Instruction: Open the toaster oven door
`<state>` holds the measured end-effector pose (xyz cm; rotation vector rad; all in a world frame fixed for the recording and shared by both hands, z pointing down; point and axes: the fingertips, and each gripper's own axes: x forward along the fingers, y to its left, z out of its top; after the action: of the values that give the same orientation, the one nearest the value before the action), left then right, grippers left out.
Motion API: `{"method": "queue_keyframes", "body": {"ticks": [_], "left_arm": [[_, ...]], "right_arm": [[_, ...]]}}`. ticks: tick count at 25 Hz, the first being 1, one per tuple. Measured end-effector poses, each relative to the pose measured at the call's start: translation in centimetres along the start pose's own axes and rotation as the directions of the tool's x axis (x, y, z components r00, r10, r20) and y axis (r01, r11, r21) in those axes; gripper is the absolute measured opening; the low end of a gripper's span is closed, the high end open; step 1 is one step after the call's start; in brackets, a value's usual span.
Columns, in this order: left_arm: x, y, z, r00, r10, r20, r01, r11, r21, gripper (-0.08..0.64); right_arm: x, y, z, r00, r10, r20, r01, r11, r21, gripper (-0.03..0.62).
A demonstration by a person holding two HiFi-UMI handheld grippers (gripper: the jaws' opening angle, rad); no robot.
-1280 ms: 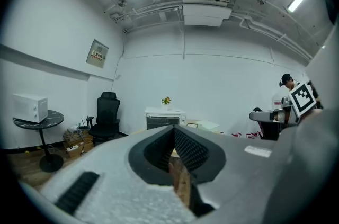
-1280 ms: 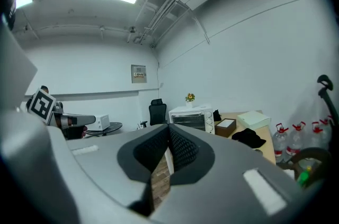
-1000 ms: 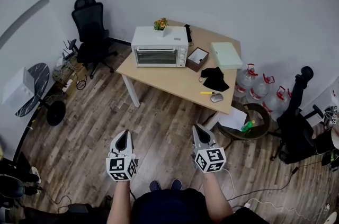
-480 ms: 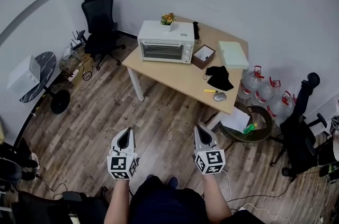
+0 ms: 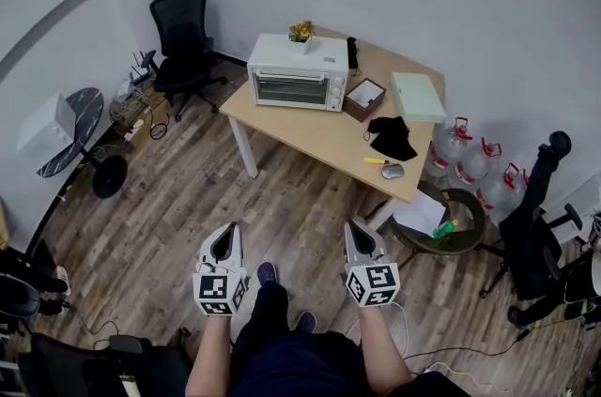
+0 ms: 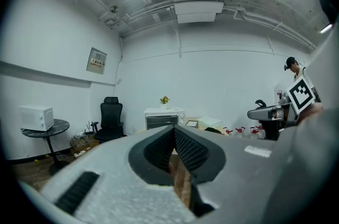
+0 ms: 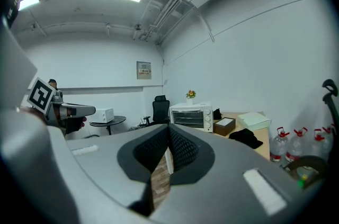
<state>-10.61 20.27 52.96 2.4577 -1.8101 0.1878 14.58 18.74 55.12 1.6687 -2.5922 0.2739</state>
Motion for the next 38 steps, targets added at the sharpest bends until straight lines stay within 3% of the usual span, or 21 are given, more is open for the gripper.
{"method": "queue_keyframes", "body": {"ticks": [25,38], "left_arm": [[6.7,3.9,0.3,0.999,-0.010,0.032,0.011,1.000,-0.012,-0.005],[9.9,6.3,-0.5,1.000,-0.018,-0.012,0.017,0.999,-0.041,-0.005]], "right_arm": [[7.2,-2.7,0.5,1.000,-0.016,0.004,0.016,1.000,-0.009,0.011],[11.4,-1.8,1.0,1.000,0.007,-0.011,-0.008,0.999,-0.040,0.011]]}}
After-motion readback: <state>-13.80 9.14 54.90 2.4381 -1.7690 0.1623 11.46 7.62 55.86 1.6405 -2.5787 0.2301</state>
